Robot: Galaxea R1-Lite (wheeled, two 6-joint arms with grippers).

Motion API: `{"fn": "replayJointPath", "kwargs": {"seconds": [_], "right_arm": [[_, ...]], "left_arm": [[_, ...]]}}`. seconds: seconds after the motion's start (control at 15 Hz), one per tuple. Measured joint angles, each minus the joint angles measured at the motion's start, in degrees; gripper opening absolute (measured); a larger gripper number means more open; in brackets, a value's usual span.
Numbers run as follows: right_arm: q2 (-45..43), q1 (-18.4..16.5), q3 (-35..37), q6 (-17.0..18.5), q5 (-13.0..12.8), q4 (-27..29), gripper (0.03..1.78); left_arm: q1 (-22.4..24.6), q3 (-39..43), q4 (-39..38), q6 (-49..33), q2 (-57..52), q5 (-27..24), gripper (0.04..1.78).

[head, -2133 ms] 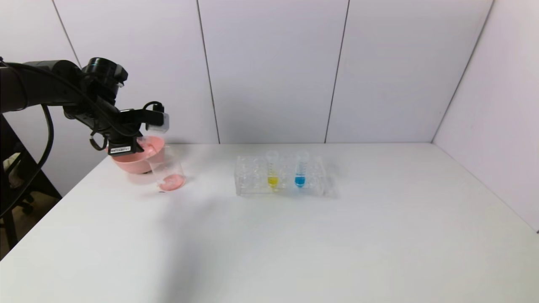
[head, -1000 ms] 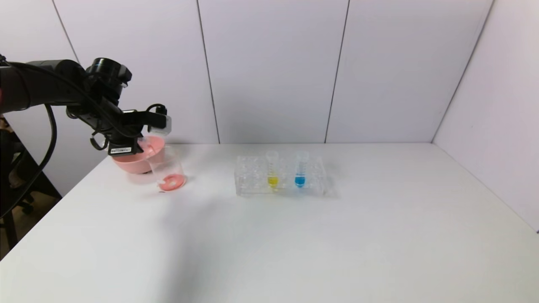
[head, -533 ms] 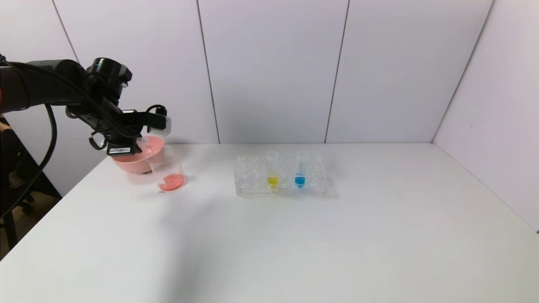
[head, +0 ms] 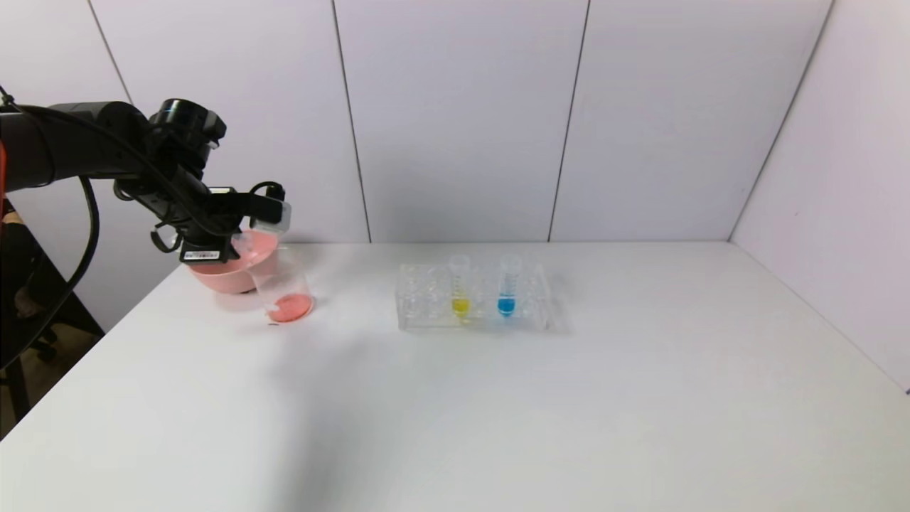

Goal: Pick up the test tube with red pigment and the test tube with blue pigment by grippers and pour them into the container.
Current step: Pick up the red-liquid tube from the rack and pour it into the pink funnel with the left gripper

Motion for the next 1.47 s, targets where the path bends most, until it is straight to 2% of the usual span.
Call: {"fn": "replayJointPath", "kwargs": {"seconds": [0.47,0.67,0.87,1.0,1.47], "right_arm": [[0.0,0.0,0.0,0.0,0.0,0.0,1.77],[0.0,0.0,0.0,0.0,0.0,0.0,1.77],[0.0,0.0,0.0,0.0,0.0,0.0,1.77],[0.0,0.0,0.0,0.0,0.0,0.0,1.77],[0.0,0.0,0.0,0.0,0.0,0.0,1.77]], "left_arm": [[0.0,0.0,-0.4,1.0,0.0,0.2,0.45],[0.0,0.0,-1.6,-1.6,-0.5,-0.5,0.45],[0.4,0.0,-2.1,-10.7,-1.6,-5.7,0.45],[0.8,0.0,-5.7,-16.3,-3.0,-9.0,0.45],[1.0,0.0,-17.4,-38.2,-7.7,-9.3,0.45]]}}
